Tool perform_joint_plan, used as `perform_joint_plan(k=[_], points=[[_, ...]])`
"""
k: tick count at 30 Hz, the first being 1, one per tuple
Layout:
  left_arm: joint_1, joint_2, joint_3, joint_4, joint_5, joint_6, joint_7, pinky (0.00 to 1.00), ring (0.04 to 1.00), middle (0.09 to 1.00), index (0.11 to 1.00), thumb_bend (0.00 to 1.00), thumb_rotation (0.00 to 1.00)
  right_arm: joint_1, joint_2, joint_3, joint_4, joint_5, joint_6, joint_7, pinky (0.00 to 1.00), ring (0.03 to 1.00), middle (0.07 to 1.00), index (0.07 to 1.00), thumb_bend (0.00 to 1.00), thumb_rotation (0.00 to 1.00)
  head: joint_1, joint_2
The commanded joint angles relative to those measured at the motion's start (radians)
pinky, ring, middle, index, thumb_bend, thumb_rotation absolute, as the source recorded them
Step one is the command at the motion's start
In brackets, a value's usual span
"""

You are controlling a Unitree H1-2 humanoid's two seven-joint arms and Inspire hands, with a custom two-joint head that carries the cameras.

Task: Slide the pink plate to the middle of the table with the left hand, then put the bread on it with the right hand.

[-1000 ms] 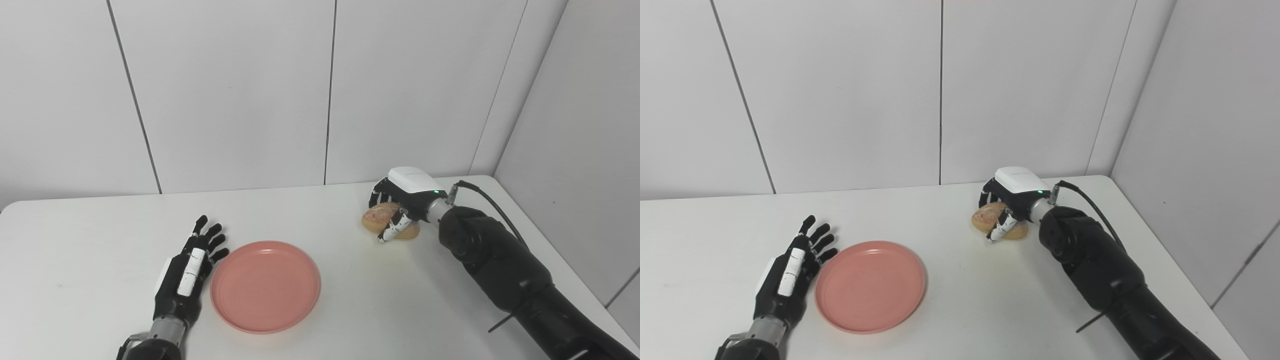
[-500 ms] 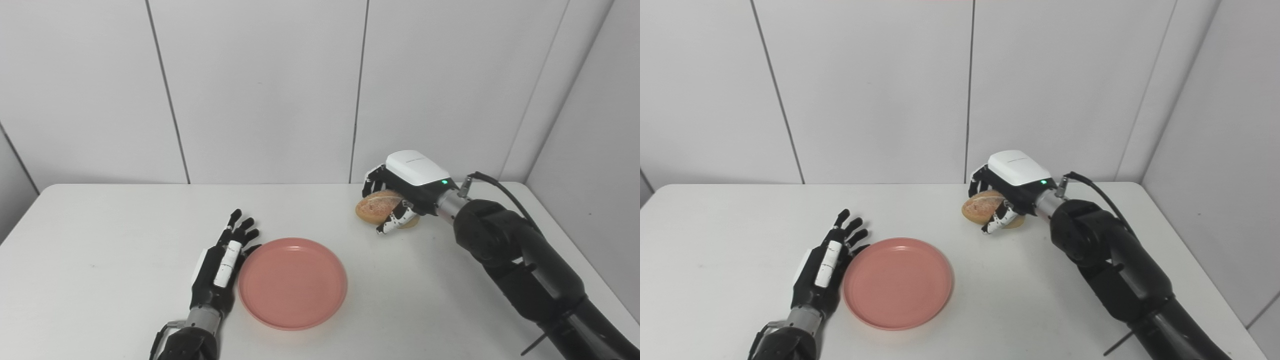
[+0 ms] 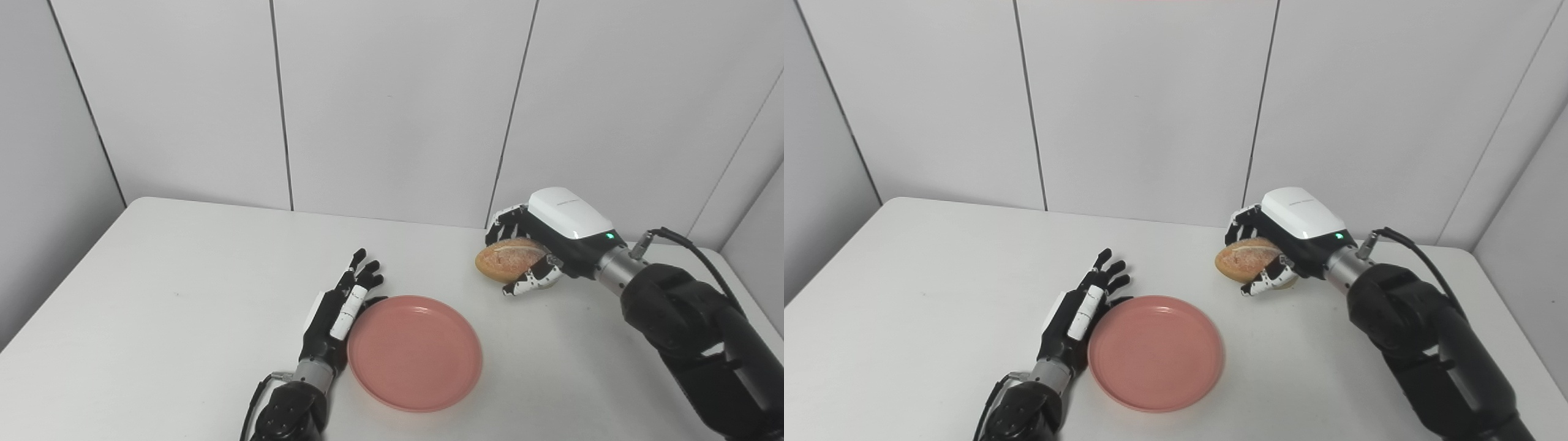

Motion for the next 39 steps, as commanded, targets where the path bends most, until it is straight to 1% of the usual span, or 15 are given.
perform_joint_plan(k=[1,11,16,20,22,23,26,27,28,29,30,34,36,38,39], points=[[0.026,-0.009,-0.006,0.04,-0.003,0.029,-0.005,0.73,0.917,0.938,0.964,0.96,0.81,-0.053,0.01,-0.008,-0.044,0.011,-0.017,0.003,0.35,0.425,0.493,0.502,0.52,0.0,0.001,0.001],[0.024,0.008,-0.002,0.032,0.003,0.038,-0.004,0.73,0.898,0.927,0.956,0.97,0.82,-0.076,0.063,0.001,-0.093,0.006,-0.001,0.071,0.38,0.427,0.504,0.497,0.52,0.0,-0.033,0.009],[0.023,0.013,-0.003,0.029,0.005,0.04,-0.004,0.74,0.892,0.931,0.961,0.97,0.83,-0.087,0.087,0.011,-0.099,-0.012,0.01,0.102,0.35,0.414,0.498,0.509,0.52,0.0,-0.044,0.014],[0.023,0.017,-0.004,0.024,0.005,0.048,-0.005,0.72,0.887,0.922,0.96,0.95,0.83,-0.094,0.114,0.015,-0.097,-0.01,0.016,0.123,0.41,0.442,0.506,0.481,0.52,0.0,-0.053,0.017],[0.023,0.019,-0.004,0.022,0.004,0.052,-0.005,0.72,0.888,0.922,0.96,0.95,0.83,-0.096,0.125,0.019,-0.093,-0.016,0.022,0.136,0.42,0.446,0.507,0.477,0.52,0.0,-0.054,0.018],[0.023,0.019,-0.005,0.02,0.004,0.054,-0.005,0.72,0.887,0.922,0.96,0.94,0.83,-0.097,0.132,0.021,-0.091,-0.021,0.027,0.142,0.46,0.482,0.498,0.463,0.52,0.0,-0.054,0.018],[0.022,0.021,-0.005,0.014,0.003,0.062,-0.004,0.71,0.884,0.92,0.959,0.94,0.83,-0.096,0.148,0.027,-0.086,-0.028,0.043,0.158,0.45,0.492,0.48,0.473,0.52,0.0,-0.055,0.02],[0.023,0.021,-0.005,0.01,0.002,0.064,-0.004,0.72,0.886,0.918,0.959,0.94,0.83,-0.094,0.154,0.03,-0.083,-0.028,0.046,0.165,0.37,0.435,0.478,0.512,0.52,0.0,-0.059,0.025],[0.022,0.022,-0.005,0.008,0.001,0.066,-0.004,0.72,0.887,0.917,0.959,0.94,0.83,-0.093,0.157,0.034,-0.075,-0.026,0.041,0.169,0.35,0.42,0.481,0.522,0.52,0.0,-0.059,0.025],[0.023,0.022,-0.004,0.007,0.0,0.068,-0.004,0.73,0.889,0.916,0.959,0.95,0.83,-0.093,0.159,0.039,-0.065,-0.024,0.032,0.172,0.36,0.419,0.489,0.516,0.52,0.0,-0.059,0.025],[0.024,0.022,-0.004,0.002,0.0,0.071,-0.004,0.73,0.89,0.914,0.958,0.95,0.83,-0.094,0.159,0.044,-0.056,-0.021,0.028,0.178,0.41,0.442,0.495,0.491,0.52,0.0,-0.063,0.031],[0.028,0.014,0.007,-0.007,-0.02,0.079,-0.005,0.74,0.891,0.912,0.947,0.98,0.83,-0.106,0.159,0.061,-0.023,-0.021,0.018,0.199,0.45,0.467,0.507,0.459,0.52,0.0,-0.07,0.038],[0.03,0.009,0.011,-0.011,-0.022,0.081,-0.001,0.73,0.884,0.906,0.936,0.99,0.86,-0.116,0.157,0.073,0.003,-0.024,0.004,0.204,0.47,0.476,0.511,0.451,0.52,0.0,-0.075,0.045],[0.031,0.008,0.011,-0.012,-0.024,0.08,-0.001,0.72,0.88,0.906,0.932,0.97,0.9,-0.124,0.157,0.084,0.029,-0.026,-0.005,0.207,0.42,0.457,0.523,0.453,0.52,0.0,-0.077,0.046],[0.03,0.007,0.011,-0.01,-0.024,0.078,-0.001,0.71,0.879,0.908,0.932,0.96,0.92,-0.131,0.16,0.09,0.061,-0.016,-0.019,0.208,0.37,0.431,0.512,0.48,0.52,0.0,-0.078,0.047]])
